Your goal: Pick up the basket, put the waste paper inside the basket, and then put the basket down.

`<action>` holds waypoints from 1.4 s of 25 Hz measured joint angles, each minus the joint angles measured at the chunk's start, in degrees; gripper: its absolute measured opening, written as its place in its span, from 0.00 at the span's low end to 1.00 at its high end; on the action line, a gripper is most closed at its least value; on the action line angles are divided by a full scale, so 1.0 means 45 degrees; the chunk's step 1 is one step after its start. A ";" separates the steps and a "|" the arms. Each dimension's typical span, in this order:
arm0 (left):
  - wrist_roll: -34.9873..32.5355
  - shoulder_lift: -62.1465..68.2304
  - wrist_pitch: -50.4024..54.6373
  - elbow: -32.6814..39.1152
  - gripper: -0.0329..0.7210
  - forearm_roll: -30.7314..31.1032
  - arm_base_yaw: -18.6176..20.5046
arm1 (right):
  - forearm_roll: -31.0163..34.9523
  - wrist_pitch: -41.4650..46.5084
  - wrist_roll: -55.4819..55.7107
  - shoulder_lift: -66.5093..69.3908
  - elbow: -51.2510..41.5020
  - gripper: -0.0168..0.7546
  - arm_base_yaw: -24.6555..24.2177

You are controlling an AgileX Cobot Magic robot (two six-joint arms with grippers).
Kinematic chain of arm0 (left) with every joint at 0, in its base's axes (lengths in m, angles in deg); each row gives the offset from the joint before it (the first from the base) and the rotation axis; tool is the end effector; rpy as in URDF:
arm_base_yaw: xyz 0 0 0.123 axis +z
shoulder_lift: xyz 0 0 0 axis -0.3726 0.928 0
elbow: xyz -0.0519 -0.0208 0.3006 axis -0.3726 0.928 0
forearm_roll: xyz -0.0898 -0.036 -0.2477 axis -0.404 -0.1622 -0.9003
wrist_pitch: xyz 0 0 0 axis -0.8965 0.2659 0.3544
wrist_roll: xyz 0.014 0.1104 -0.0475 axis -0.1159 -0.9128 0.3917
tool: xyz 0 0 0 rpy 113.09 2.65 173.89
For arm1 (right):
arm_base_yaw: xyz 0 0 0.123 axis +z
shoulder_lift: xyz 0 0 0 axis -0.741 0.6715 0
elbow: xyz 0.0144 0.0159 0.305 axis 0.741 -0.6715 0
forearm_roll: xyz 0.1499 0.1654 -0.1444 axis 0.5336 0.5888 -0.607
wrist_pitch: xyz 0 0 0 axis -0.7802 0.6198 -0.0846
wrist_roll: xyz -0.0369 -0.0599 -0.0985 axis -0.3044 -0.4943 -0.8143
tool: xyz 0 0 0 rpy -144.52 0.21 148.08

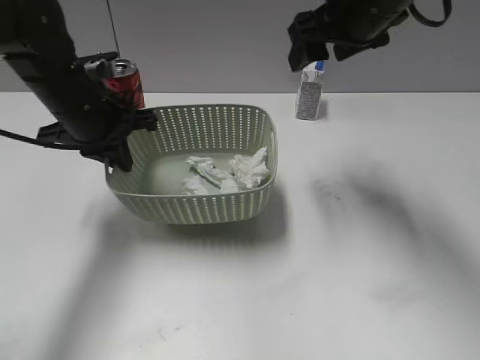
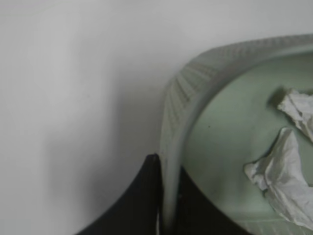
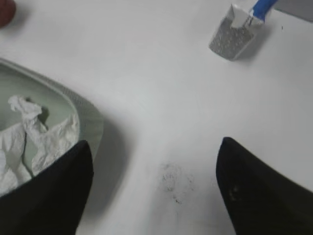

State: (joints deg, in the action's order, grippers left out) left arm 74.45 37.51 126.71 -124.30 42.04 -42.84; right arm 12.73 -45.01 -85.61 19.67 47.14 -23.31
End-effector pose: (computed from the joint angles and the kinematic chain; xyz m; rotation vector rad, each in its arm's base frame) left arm 0.3792 -0.1653 0.1700 0.0881 2.9119 -0.3511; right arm 0.4157 0.1999 0.2822 -0.5373 2.4452 0.2857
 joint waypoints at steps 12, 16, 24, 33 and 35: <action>0.0000 0.1561 -0.0345 -0.1437 0.29 -0.0592 -0.0523 | -0.0195 0.0797 0.0013 -0.0024 0.0000 0.79 -0.0170; 0.0000 0.1561 -0.0249 -0.1453 0.66 -0.0500 -0.0523 | -0.0204 0.0654 0.0013 -0.0024 0.0000 0.79 -0.0170; -0.0736 0.0678 0.0872 -0.1463 0.87 -0.0500 0.0219 | -0.0309 0.0593 0.0025 -0.0024 0.0000 0.79 -0.0170; -0.2400 -0.1257 0.3273 -0.1476 0.84 0.0193 0.3100 | -0.0328 0.1528 0.0303 -0.0024 0.0017 0.79 -0.2250; -0.2775 -0.1588 0.3975 -0.1476 0.83 0.0438 0.3643 | -0.0385 0.2254 0.0303 -0.0024 0.0017 0.79 -0.2879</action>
State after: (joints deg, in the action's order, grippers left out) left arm 61.96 30.36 144.60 -130.94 44.01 -26.44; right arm 10.99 -34.87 -84.25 19.56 47.22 -36.27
